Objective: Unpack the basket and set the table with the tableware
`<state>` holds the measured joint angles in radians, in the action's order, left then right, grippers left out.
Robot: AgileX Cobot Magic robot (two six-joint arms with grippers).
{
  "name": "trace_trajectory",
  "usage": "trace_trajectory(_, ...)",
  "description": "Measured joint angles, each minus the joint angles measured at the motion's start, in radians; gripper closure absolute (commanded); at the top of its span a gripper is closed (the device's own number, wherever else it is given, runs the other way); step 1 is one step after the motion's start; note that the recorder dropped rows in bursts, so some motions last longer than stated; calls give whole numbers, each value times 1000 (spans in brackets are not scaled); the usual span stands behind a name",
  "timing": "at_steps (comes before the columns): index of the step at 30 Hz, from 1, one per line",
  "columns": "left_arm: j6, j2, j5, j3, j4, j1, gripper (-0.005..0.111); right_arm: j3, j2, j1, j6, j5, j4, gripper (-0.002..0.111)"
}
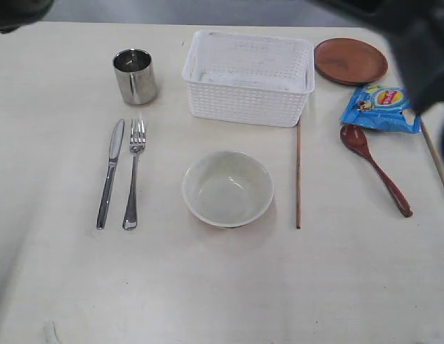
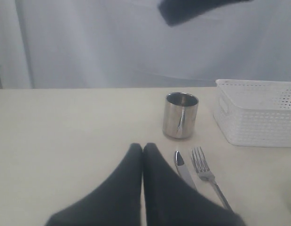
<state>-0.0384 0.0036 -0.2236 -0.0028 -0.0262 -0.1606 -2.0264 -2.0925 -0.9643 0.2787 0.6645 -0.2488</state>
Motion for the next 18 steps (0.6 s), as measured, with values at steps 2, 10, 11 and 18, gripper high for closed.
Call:
trace_trajectory(2, 0, 0, 0, 0, 0, 0, 107, 178, 74, 25, 30, -100, 0, 109)
trace_trajectory(10, 0, 0, 0, 0, 0, 0, 107, 742, 342, 227, 45, -264, -5, 109)
trace_trajectory(11, 0, 0, 0, 0, 0, 0, 107, 787, 371, 268, 42, -273, -8, 109)
trace_trajectory(18, 0, 0, 0, 0, 0, 0, 107, 940, 448, 580, -32, -253, -11, 109)
